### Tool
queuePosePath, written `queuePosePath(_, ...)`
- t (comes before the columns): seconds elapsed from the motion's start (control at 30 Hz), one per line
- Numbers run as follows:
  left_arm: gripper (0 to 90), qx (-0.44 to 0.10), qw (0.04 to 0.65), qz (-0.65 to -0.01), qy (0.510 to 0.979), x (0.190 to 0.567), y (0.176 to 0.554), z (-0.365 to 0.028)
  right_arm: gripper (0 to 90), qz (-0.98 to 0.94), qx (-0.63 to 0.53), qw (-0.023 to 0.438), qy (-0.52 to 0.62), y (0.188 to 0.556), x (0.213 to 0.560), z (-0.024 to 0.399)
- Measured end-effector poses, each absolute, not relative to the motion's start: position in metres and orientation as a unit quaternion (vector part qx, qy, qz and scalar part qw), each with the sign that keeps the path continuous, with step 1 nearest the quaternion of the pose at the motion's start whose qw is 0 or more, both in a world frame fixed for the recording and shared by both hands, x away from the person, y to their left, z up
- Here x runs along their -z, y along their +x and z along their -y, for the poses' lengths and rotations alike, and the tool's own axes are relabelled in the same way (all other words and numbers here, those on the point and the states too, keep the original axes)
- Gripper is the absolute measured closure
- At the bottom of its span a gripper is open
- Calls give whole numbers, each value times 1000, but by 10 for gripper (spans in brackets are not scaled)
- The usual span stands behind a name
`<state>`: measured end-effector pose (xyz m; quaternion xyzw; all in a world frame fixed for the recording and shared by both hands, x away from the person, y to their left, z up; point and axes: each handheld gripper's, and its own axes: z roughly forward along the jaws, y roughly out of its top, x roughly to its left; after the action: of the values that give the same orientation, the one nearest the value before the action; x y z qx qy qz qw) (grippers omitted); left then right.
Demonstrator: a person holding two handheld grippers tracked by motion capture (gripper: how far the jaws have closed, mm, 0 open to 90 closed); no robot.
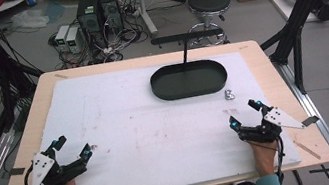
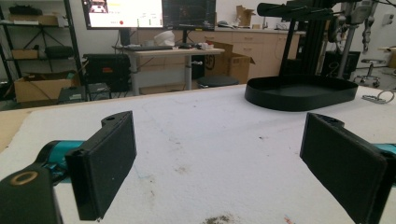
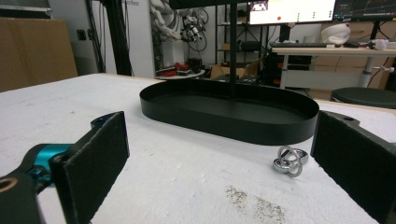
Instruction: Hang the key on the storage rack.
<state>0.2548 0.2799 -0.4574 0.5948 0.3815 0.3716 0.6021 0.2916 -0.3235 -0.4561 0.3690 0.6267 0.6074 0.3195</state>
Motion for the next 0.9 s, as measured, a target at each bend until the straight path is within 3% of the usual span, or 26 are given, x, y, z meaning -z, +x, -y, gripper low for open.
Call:
queuePosePath(0.63,111,-373,607,-375,593,458,253,-281,37,-632,-600,334,359,291,456,321)
queuePosePath(0.9,111,-370,609,-376,593,458,254,-281,37,-647,-592,316,363,295,451,323)
